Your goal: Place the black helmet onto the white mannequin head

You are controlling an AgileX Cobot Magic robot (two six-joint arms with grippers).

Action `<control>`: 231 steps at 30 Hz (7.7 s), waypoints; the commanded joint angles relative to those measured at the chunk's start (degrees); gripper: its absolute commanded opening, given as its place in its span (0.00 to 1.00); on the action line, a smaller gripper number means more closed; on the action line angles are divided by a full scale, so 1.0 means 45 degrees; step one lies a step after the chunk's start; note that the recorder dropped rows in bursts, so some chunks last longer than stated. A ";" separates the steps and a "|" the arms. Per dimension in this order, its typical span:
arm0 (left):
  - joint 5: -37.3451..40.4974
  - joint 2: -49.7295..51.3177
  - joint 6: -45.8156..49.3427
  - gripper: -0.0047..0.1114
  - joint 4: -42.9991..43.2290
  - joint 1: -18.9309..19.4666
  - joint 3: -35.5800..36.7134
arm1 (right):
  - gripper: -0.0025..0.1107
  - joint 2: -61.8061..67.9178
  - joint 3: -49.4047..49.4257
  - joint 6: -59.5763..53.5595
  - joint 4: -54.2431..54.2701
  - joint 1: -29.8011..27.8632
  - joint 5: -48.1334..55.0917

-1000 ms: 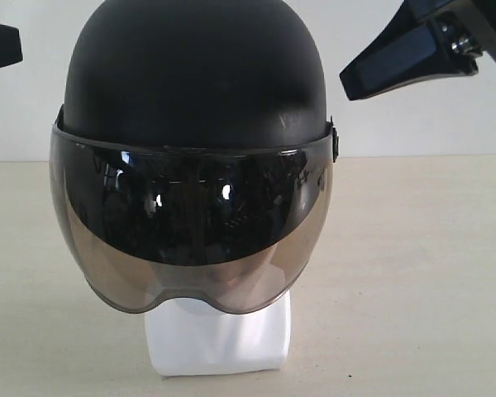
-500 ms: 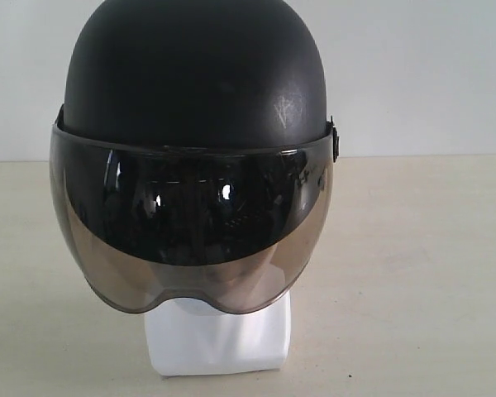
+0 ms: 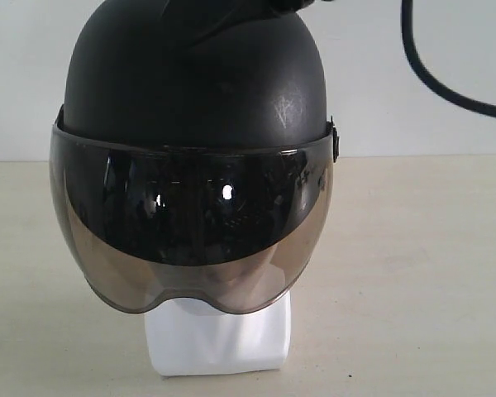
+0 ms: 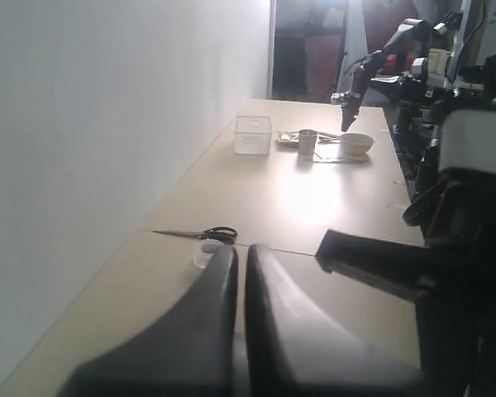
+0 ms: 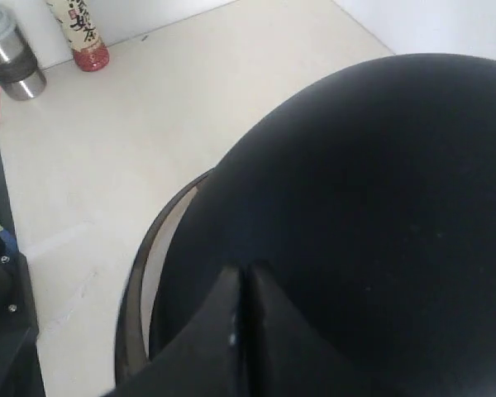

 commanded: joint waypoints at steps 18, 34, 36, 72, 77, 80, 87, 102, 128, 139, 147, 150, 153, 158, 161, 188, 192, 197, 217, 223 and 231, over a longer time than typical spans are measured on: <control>0.0044 0.1083 0.1486 0.08 -0.0031 -0.0547 0.1691 | 0.02 -0.0256 -0.0329 0.1019 -0.0585 0.0012 0.1581; 0.0044 0.1210 0.1570 0.08 -0.0031 -0.0660 0.1691 | 0.02 -0.0256 -0.0298 0.1048 -0.0170 0.0035 0.2456; 0.0044 0.1210 0.1570 0.08 -0.0031 -0.0660 0.1691 | 0.02 -0.0256 -0.0274 0.1048 -0.0158 0.0035 0.2623; 0.0044 0.1204 0.1287 0.08 -0.0031 -0.0660 0.1691 | 0.02 0.1387 -0.0860 0.2186 -0.2723 0.1675 0.3010; 0.0044 0.1204 0.1287 0.08 -0.0031 -0.0660 0.1691 | 0.02 0.1387 -0.0860 0.2218 -0.2700 0.1675 0.3210; 0.0044 0.1204 0.1187 0.08 -0.0031 -0.0660 0.1691 | 0.02 0.1411 -0.0860 0.2350 -0.2804 0.1675 0.3283; 0.0044 0.1204 0.1175 0.08 -0.0031 -0.0660 0.1691 | 0.02 0.1411 0.0120 0.2406 -0.2859 0.1675 0.3283; 0.0044 0.1204 0.1038 0.08 -0.0031 -0.0632 0.1691 | 0.02 -0.0093 -0.0789 0.2406 -0.2894 0.1675 0.3283; 0.0391 -0.4858 0.0188 0.08 -0.0031 0.5861 0.5100 | 0.02 -0.8867 0.4266 1.0116 -1.1937 0.1650 0.0887; 0.6325 -1.0989 0.0917 0.08 -0.0031 0.6088 1.2630 | 0.02 -1.1686 1.1540 1.0778 -1.1988 0.1650 -0.6379; 0.7236 -1.3329 0.0917 0.08 -0.0031 0.6088 1.5122 | 0.02 -1.1660 1.2782 1.2858 -1.1811 0.1650 -0.6902; 0.7164 -1.3765 0.0886 0.08 -0.0031 0.6088 1.5354 | 0.02 -1.1660 1.2782 1.2858 -1.1811 0.1650 -0.6879; 0.7134 -1.3959 0.0886 0.08 -0.0031 0.6088 1.5374 | 0.02 -1.1660 1.2782 1.2858 -1.1811 0.1650 -0.6879; 0.7188 -1.3961 0.0886 0.08 -0.0031 0.6088 1.5374 | 0.02 -1.1660 1.2782 1.2910 -1.1842 0.1650 -0.6879; 0.7188 -1.3961 0.0886 0.08 -0.0031 0.6088 1.5374 | 0.02 -1.1660 1.2782 1.2910 -1.1842 0.1650 -0.6879; 0.7237 -1.3961 0.0886 0.08 -0.0031 0.6088 1.5374 | 0.02 -1.4447 1.6126 0.3565 -0.4739 -0.5906 -1.0266; 0.7237 -1.3961 0.0886 0.08 -0.0031 0.6088 1.5374 | 0.02 -1.5663 1.7143 0.3112 -0.3707 -0.5930 -1.0290; 0.7237 -1.3961 0.0886 0.08 -0.0031 0.6088 1.5374 | 0.02 -1.6969 1.8302 0.4459 -0.4038 -0.6353 -1.0290; 0.7237 -1.3961 0.0886 0.08 -0.0031 0.6088 1.5374 | 0.02 -1.7559 2.0169 0.5092 -0.4385 -0.7595 -0.8883; 0.7237 -1.3961 0.0886 0.08 -0.0031 0.6088 1.5374 | 0.02 -1.7559 2.0169 0.4943 -0.4416 -0.7595 -0.7988; 0.7237 -1.3961 0.0886 0.08 -0.0031 0.6088 1.5374 | 0.02 -1.7559 2.0169 0.5030 -0.4421 -0.8302 -0.7912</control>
